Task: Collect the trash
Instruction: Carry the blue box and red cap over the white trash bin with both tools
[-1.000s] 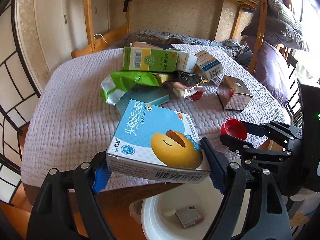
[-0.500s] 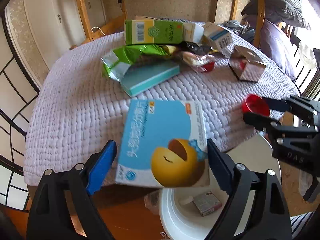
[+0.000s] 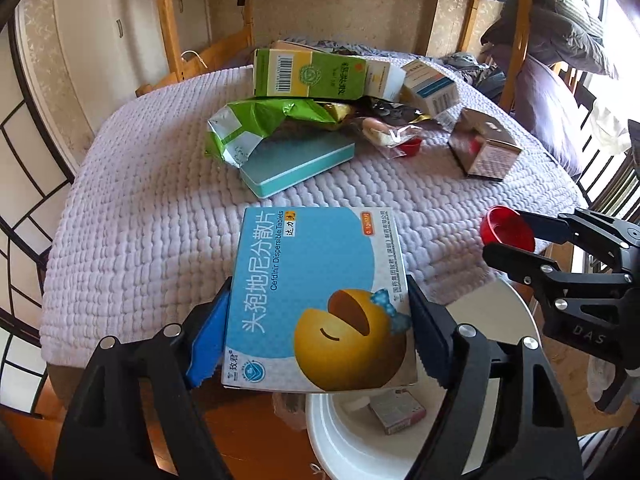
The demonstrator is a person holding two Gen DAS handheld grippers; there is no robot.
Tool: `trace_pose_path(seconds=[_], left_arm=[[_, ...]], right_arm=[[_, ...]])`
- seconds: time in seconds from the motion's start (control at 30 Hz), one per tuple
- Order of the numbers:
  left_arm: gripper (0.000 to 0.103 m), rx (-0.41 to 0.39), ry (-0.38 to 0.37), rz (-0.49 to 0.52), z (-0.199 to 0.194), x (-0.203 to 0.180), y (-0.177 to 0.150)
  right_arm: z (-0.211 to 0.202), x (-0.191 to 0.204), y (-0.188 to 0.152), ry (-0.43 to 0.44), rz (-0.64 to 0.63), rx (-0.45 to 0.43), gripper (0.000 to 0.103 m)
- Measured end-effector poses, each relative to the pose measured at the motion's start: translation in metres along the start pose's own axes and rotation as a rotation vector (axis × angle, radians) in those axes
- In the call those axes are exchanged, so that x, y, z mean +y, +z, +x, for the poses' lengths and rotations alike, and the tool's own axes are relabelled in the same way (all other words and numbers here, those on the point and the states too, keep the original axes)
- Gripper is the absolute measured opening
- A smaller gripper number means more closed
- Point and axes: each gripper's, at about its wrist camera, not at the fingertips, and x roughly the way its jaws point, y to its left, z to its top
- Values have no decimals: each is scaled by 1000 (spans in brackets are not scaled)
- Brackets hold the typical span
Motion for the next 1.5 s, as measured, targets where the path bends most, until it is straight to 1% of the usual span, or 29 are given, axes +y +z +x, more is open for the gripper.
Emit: trace_pose_path(seconds=[0.23, 0.57, 0.77, 0.9, 1.07, 1.27, 1.5], left_arm=[[80, 17, -46, -40, -16, -6, -14], [80, 34, -80, -11, -29, -24, -32], [80, 59, -103, 15, -28, -39, -40], [80, 79, -104, 46, -26, -51, -49], [80, 105, -100, 53, -23, -59, -56], [80, 143, -95, 50, -17, -62, -65], [80, 197, -78, 22, -3, -59, -74]], right_arm=[[-10, 0, -10, 30, 23, 21, 46], [-29, 0, -37, 27, 27, 48, 47], [-35, 0, -49, 25, 33, 64, 47], [-37, -2, -58, 24, 44, 78, 47], [-38, -4, -67, 21, 50, 96, 47], [-38, -4, -77, 28, 49, 122, 47], [-32, -1, -84, 31, 27, 153, 47]])
